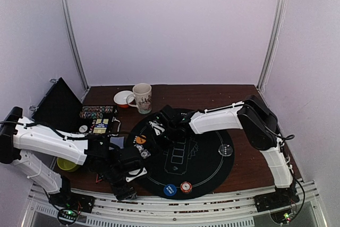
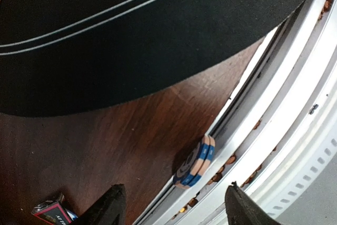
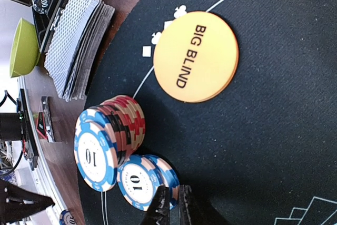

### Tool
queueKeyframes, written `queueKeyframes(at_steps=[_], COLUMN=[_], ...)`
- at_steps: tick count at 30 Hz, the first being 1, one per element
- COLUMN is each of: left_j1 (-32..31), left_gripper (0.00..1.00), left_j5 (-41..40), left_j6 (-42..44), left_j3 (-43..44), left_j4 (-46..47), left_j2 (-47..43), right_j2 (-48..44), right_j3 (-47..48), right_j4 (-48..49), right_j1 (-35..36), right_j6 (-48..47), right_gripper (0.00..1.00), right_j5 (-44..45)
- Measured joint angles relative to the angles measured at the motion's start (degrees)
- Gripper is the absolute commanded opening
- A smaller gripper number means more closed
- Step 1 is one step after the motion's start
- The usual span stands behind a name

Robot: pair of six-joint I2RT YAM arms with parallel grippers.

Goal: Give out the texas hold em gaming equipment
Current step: Pick up the pile of poker chips from the corner of the board.

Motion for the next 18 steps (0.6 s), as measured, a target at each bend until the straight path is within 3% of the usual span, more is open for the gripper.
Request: queueKeyframes(at_steps=[10, 18], left_j1=[1.79, 1.79], left_gripper=[0.62, 0.38], left_j5=[4.72, 6.86], left_j6=[2.08, 3.65], left_j3=[-1.14, -1.11], left_j4=[1.09, 2.10], left_j2=[1.16, 4.26], right_j2=[-0.37, -3.08], right_j3=[-0.17, -2.86], right_j4=[-0.83, -2.64], right_j1=[-0.90, -3.63], right_j6=[-1.95, -3.32], right_gripper=[0.12, 0.14], right_j5=[-0.28, 0.07])
